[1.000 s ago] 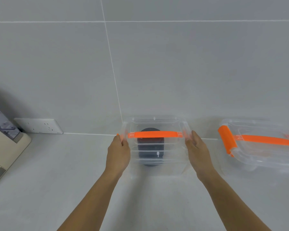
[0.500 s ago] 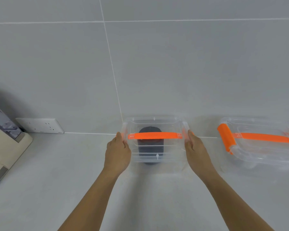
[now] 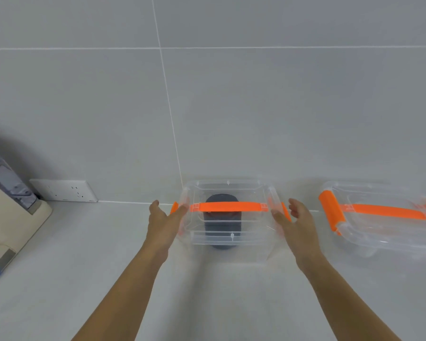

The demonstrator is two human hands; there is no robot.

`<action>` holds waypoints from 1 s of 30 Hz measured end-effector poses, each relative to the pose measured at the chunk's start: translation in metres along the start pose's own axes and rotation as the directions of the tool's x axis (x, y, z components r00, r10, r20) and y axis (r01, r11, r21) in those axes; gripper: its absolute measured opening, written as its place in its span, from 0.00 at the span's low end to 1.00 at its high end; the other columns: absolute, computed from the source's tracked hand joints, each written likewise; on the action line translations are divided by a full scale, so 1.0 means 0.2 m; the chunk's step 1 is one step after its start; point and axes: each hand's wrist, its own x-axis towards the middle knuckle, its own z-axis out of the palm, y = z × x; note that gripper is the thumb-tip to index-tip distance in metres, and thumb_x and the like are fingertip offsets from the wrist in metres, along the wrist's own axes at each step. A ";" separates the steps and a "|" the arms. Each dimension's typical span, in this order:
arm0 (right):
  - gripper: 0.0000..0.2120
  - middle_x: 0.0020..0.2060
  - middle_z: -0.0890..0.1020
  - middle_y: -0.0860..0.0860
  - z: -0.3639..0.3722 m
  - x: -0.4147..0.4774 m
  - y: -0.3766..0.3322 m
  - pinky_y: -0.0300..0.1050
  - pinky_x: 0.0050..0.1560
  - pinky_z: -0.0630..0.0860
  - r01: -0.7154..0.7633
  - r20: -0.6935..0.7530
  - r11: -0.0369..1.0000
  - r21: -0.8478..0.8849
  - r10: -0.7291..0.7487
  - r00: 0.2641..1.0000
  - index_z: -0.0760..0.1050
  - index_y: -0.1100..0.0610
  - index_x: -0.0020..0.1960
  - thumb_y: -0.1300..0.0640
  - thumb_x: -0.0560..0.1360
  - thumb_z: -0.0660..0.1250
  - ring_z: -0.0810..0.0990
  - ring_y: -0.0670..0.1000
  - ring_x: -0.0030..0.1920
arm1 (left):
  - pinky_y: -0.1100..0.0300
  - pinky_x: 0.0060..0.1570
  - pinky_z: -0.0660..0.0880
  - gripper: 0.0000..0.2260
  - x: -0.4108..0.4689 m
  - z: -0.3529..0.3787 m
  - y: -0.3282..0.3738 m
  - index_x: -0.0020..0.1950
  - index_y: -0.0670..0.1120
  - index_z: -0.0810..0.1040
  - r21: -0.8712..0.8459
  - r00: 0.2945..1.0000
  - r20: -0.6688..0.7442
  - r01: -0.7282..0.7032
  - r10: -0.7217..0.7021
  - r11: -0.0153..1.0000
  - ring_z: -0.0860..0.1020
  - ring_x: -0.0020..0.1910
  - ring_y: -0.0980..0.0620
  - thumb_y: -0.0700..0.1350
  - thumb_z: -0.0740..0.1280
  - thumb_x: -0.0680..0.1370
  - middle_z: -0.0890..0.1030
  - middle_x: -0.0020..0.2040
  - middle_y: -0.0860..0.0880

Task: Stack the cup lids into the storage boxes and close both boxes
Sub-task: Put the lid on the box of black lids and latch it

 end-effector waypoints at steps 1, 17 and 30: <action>0.25 0.63 0.73 0.56 -0.01 0.01 0.00 0.47 0.60 0.67 -0.073 -0.010 0.995 0.067 0.074 0.997 0.66 0.60 0.69 0.55 0.75 0.67 0.71 0.56 0.63 | 0.46 0.70 0.60 0.36 0.02 -0.02 0.01 0.77 0.50 0.50 -0.022 1.000 -0.001 0.017 -0.017 1.000 0.61 0.73 0.41 0.54 0.67 0.75 0.59 0.76 0.44; 0.07 0.40 0.78 0.54 0.00 0.09 0.01 0.45 0.39 0.72 -0.189 0.140 0.967 0.171 0.166 0.976 0.76 0.57 0.47 0.56 0.72 0.71 0.77 0.55 0.42 | 0.52 0.46 0.75 0.15 0.10 0.00 -0.02 0.58 0.44 0.76 -0.023 0.995 0.083 0.058 -0.056 0.998 0.78 0.55 0.42 0.50 0.68 0.75 0.80 0.56 0.43; 0.14 0.33 0.74 0.52 0.03 0.05 -0.03 0.46 0.34 0.66 0.173 0.108 0.871 -0.459 -0.138 0.984 0.71 0.59 0.52 0.49 0.81 0.53 0.73 0.55 0.36 | 0.48 0.47 0.78 0.21 0.11 0.05 -0.06 0.54 0.40 0.74 0.510 0.947 0.027 -0.289 0.321 0.810 0.79 0.39 0.45 0.56 0.53 0.80 0.77 0.39 0.44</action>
